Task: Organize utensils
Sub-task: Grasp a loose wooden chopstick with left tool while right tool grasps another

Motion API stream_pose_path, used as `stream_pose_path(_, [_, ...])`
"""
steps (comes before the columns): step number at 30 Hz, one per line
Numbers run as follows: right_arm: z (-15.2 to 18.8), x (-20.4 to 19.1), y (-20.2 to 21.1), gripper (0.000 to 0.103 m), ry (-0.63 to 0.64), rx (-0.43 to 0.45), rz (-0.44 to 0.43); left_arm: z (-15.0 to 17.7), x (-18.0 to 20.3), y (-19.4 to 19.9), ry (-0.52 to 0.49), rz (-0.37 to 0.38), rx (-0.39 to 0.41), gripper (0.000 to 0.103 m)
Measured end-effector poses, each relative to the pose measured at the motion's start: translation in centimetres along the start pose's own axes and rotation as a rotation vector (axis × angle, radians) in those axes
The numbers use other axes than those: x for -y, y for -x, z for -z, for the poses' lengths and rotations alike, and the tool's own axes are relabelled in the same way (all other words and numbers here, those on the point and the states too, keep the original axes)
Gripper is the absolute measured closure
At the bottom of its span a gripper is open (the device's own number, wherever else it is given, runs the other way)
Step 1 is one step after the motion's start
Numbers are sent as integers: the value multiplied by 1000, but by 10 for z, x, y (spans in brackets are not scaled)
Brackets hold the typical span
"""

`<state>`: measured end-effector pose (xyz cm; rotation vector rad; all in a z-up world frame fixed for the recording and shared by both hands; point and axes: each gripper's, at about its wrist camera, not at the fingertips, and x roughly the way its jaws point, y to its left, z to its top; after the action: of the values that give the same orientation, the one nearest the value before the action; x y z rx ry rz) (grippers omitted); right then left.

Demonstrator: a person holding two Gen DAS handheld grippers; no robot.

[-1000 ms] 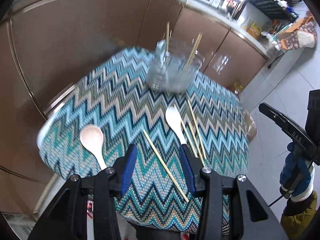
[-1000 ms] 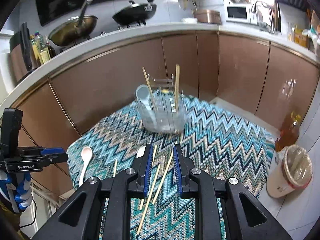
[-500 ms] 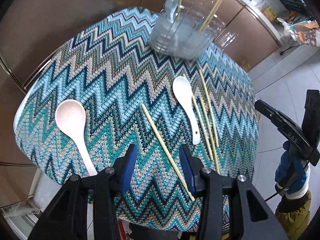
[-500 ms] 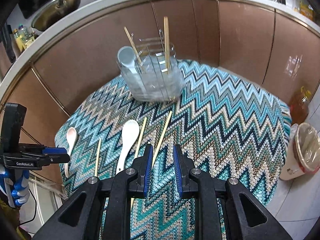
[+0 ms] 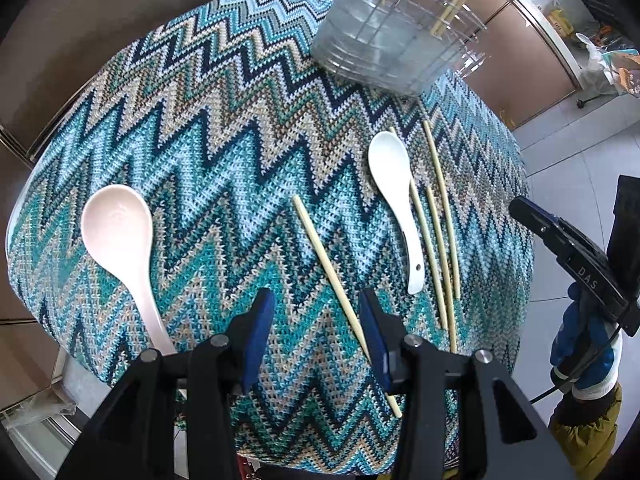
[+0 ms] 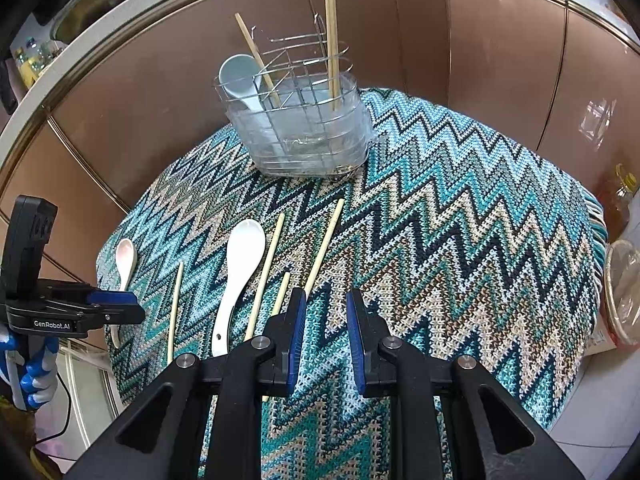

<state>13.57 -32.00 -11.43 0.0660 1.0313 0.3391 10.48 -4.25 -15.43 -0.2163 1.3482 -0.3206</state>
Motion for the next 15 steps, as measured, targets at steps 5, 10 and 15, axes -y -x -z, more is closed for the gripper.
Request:
stream_pose_path(5, [-5,-2,-11,82,1,-32,-9,-6,4,-8,-1,12,-17,61])
stream_pose_path(10, [-14,-4,-27,82,-1,-83,-14,-15,8,-19,4,23,-39,62])
stream_pose_path(15, [-31,-1,-53,82,-31,-137,-24,-23,11,-37,38,46,-80,78])
